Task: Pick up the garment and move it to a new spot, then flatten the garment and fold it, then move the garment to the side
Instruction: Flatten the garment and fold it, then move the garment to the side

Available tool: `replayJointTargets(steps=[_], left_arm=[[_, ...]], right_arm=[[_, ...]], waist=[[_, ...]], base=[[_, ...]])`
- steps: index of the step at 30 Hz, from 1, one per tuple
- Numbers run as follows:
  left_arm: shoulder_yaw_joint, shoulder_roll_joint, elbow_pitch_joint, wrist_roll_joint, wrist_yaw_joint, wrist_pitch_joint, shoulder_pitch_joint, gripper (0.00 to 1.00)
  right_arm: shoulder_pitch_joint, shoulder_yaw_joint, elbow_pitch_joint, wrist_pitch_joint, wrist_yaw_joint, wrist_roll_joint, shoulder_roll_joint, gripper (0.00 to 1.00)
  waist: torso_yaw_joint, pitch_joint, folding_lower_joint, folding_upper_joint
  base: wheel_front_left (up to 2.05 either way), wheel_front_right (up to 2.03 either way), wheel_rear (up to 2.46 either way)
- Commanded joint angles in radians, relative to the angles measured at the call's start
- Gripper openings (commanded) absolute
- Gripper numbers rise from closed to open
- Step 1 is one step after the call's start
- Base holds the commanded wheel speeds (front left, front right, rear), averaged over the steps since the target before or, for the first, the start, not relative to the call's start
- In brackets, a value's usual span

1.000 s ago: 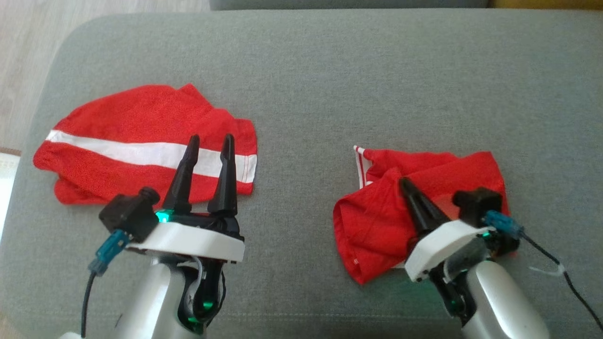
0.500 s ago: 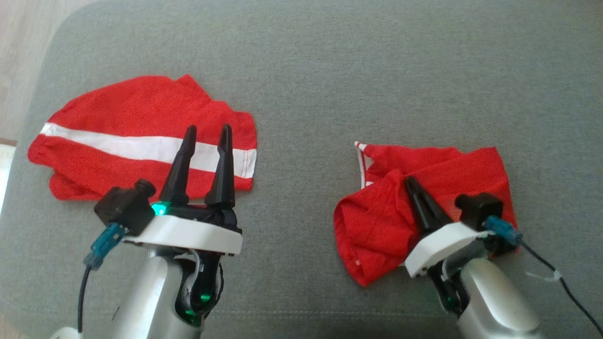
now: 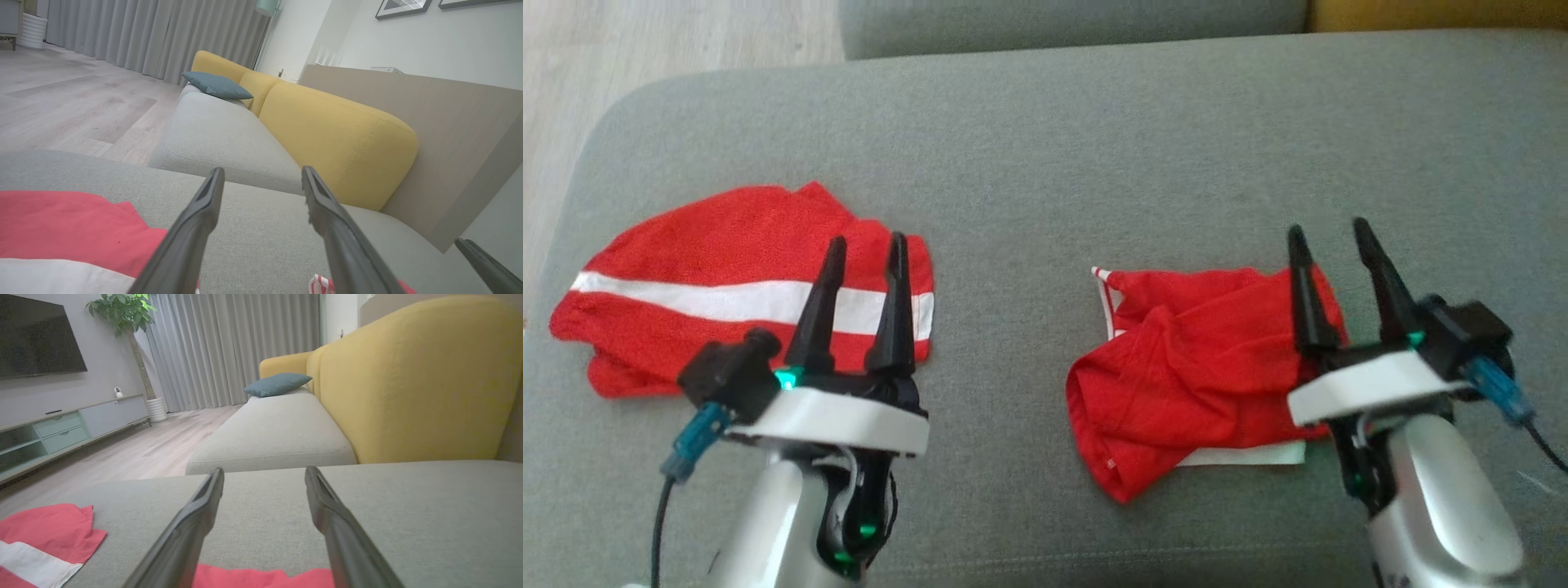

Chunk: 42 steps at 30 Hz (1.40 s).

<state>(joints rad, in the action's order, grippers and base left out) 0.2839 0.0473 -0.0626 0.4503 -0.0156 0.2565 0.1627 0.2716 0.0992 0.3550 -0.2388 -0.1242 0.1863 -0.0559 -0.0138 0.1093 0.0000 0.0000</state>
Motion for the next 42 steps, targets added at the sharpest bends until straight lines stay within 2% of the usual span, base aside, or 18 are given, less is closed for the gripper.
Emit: replayJointTargets(steps=[1,9,20,30,42], left_arm=[[-0.034,0.003,0.027,-0.015,0.01,0.005,0.015,1.0],[-0.046,0.003,0.002,-0.062,0.018,0.005,-0.033,1.0],[-0.041,0.003,0.007,-0.069,0.017,0.005,-0.047,1.0],[-0.027,0.003,0.008,-0.074,0.022,0.005,-0.011,1.0],[-0.032,0.003,0.004,-0.088,0.035,0.005,0.027,1.0]], right_arm=[[-0.011,0.008,-0.05,-0.002,-0.007,-0.013,0.006,1.0],[-0.125,-0.068,-0.152,0.014,-0.007,-0.03,0.006,1.0],[-0.169,-0.112,-0.17,0.043,-0.007,-0.02,0.006,1.0],[-0.099,-0.131,0.013,0.186,-0.007,0.069,0.006,1.0],[-0.012,-0.094,0.168,0.264,-0.007,0.039,0.006,1.0]], waist=[[-0.01,-0.012,0.0,0.0],[-0.015,-0.04,0.0,0.0],[-0.004,-0.031,0.0,0.0],[0.016,0.04,0.0,0.0],[0.031,0.109,0.0,0.0]], base=[[0.0,0.0,0.0],[0.0,0.0,0.0],[0.0,0.0,0.0],[0.0,0.0,0.0],[0.0,0.0,0.0]])
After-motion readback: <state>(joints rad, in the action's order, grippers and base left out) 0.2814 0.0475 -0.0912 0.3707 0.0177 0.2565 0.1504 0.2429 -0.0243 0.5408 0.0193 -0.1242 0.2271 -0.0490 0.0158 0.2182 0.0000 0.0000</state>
